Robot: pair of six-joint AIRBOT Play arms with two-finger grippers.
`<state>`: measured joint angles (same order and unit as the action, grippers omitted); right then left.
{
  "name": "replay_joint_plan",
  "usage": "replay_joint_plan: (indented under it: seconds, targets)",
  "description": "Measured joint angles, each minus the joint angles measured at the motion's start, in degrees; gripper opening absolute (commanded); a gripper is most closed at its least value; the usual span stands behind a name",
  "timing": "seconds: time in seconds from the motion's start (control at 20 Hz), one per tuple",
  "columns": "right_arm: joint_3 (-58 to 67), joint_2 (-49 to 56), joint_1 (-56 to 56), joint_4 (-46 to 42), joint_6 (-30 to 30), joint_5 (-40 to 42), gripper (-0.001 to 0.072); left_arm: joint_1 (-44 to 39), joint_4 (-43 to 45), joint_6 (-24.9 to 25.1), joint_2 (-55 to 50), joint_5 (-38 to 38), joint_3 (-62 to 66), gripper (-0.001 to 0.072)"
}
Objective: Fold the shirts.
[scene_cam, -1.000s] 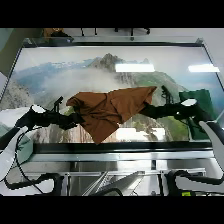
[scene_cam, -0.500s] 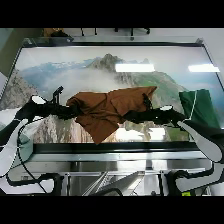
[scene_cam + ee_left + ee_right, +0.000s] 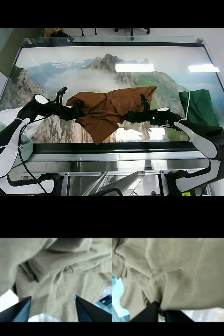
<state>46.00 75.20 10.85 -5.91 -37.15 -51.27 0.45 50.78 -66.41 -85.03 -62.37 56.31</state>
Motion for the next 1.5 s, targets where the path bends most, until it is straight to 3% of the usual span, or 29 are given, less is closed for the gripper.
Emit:
replay_joint_plan:
  seconds: [0.45,1.05,1.1,1.15,1.2,1.5]
  targets:
    - [0.02,0.09,0.13,1.92,1.18,-1.99,0.0021,8.17,2.67,-0.22,-0.04,-6.54,0.00,0.0593]
    - [0.02,-1.14,0.13,2.10,1.20,-2.08,0.0021,4.39,-3.61,1.16,-7.96,-6.71,0.17,0.0590]
    - [0.02,-1.27,0.13,2.10,1.20,-2.05,0.0021,4.33,-3.78,1.55,-8.04,-6.78,0.15,0.0475]
    - [0.02,-1.38,0.13,2.10,1.20,-1.95,0.0021,4.28,-3.76,1.90,-7.98,-6.45,0.09,0.0259]
    - [0.02,-1.46,0.13,2.10,1.20,-1.95,0.0021,4.28,-3.50,2.25,-7.85,-5.97,-0.04,0.0180]
    - [0.02,-1.60,0.13,2.05,1.20,-1.88,0.0021,4.33,-4.76,3.54,-5.44,-6.51,0.11,0.0181]
